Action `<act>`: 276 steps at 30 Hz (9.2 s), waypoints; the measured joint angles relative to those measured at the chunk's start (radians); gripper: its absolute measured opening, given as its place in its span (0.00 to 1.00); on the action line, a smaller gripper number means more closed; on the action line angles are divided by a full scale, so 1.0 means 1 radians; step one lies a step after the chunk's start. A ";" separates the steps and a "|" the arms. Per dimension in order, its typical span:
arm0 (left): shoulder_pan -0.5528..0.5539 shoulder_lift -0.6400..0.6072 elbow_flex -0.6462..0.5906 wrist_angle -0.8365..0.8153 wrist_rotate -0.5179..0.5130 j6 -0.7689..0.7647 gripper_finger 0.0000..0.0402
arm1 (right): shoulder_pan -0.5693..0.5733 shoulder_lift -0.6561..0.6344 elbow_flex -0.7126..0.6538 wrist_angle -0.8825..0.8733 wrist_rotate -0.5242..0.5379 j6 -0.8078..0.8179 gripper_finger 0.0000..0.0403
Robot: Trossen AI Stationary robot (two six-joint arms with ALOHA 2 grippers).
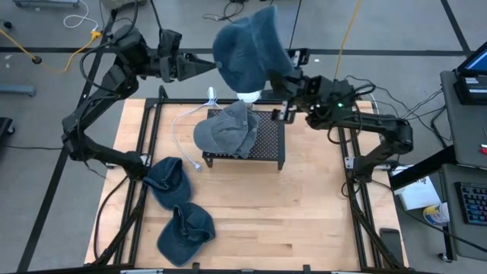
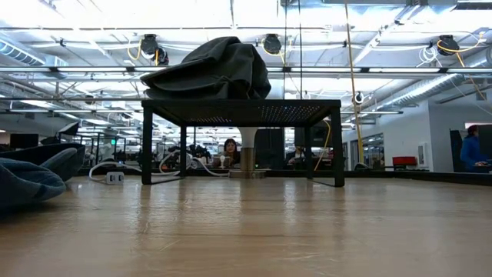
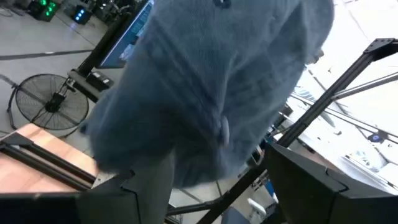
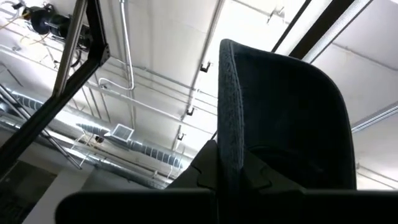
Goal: Pick & Place hat
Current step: Put the top right blue cap on the shelf
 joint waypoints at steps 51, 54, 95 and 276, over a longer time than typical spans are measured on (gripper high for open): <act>-0.067 0.014 0.001 0.237 -0.056 -0.216 0.08 | -0.047 0.057 0.064 -0.064 -0.026 0.135 0.03; -0.067 0.015 0.001 0.328 -0.008 -0.279 0.05 | -0.047 0.035 0.063 -0.170 0.006 0.151 0.06; -0.088 0.166 0.002 0.436 0.112 -0.478 0.05 | 0.117 -0.568 0.063 -1.595 -0.081 0.259 0.42; -0.190 0.506 0.011 0.025 0.165 0.520 0.01 | 0.116 -0.550 -0.029 -1.632 -0.079 0.018 0.38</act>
